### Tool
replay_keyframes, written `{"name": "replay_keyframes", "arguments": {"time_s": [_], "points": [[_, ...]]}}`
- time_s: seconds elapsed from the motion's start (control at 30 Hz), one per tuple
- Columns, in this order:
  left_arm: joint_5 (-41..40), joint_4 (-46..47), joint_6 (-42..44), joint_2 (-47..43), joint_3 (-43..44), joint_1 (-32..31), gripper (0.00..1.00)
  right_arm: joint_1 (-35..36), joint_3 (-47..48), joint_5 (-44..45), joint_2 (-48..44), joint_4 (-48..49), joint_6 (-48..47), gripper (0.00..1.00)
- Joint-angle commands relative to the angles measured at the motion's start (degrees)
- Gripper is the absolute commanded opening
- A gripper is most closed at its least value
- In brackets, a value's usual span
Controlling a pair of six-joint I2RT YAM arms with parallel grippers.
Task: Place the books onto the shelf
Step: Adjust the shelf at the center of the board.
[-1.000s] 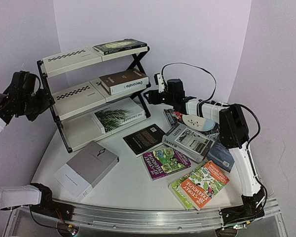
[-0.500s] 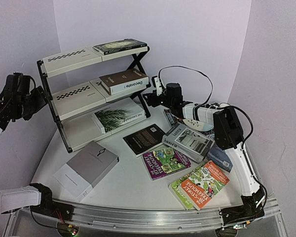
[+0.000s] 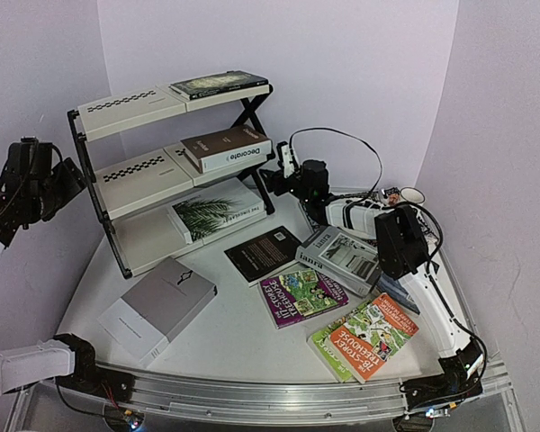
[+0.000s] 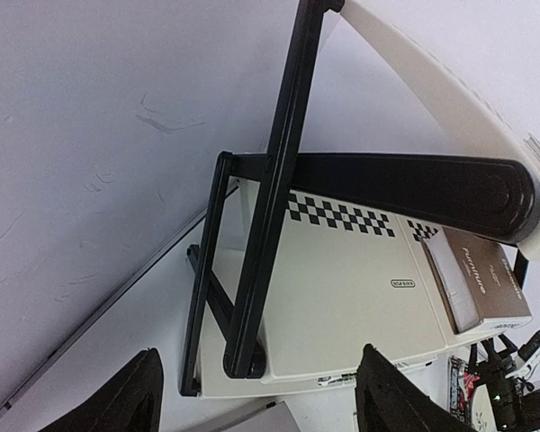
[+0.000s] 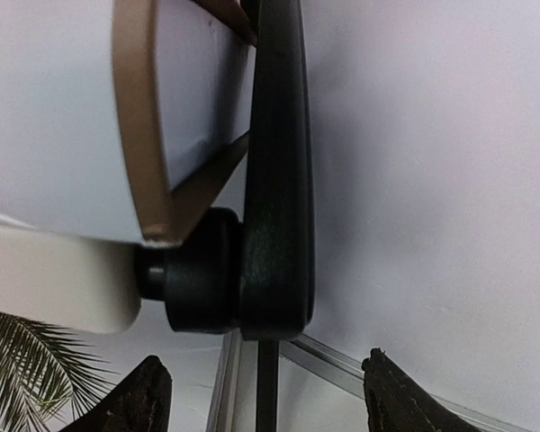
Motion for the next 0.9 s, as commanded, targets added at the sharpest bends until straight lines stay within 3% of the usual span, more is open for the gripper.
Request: {"name": "replay_keyframes", "arguments": {"time_s": [0.0,0.17,0.3,0.5,0.63,0.73,0.87], "points": [[-3.37,2.72,0.04,-0.97,-0.41,0.11,0.74,-0.14,5.2,0.04,1.42,8.22,-0.46,0.71],[-4.51,2.93,-0.17,-0.94,-0.9,0.08,0.74,-0.13,7.21,-0.43,3.01,9.94,0.95,0.66],[-4.48,3.04,-0.2,-0.25,-1.26,0.12,0.74,-0.07,8.93,-0.99,4.37,10.28,2.8,0.54],[-4.27,3.04,-0.22,-0.23,-1.43,0.12,0.74,-0.09,10.24,-0.81,5.43,11.03,3.56,0.46],[-3.8,3.07,-0.49,0.1,-1.78,0.13,0.74,-0.05,9.64,-1.49,5.0,11.84,4.47,0.33],[-3.66,3.04,-0.53,0.41,-2.05,0.08,0.74,0.04,6.95,-2.41,3.28,12.96,5.24,0.18],[-3.59,3.04,-0.93,0.68,-2.67,0.11,0.74,0.0,1.5,-2.33,0.26,15.82,6.67,0.08]]}}
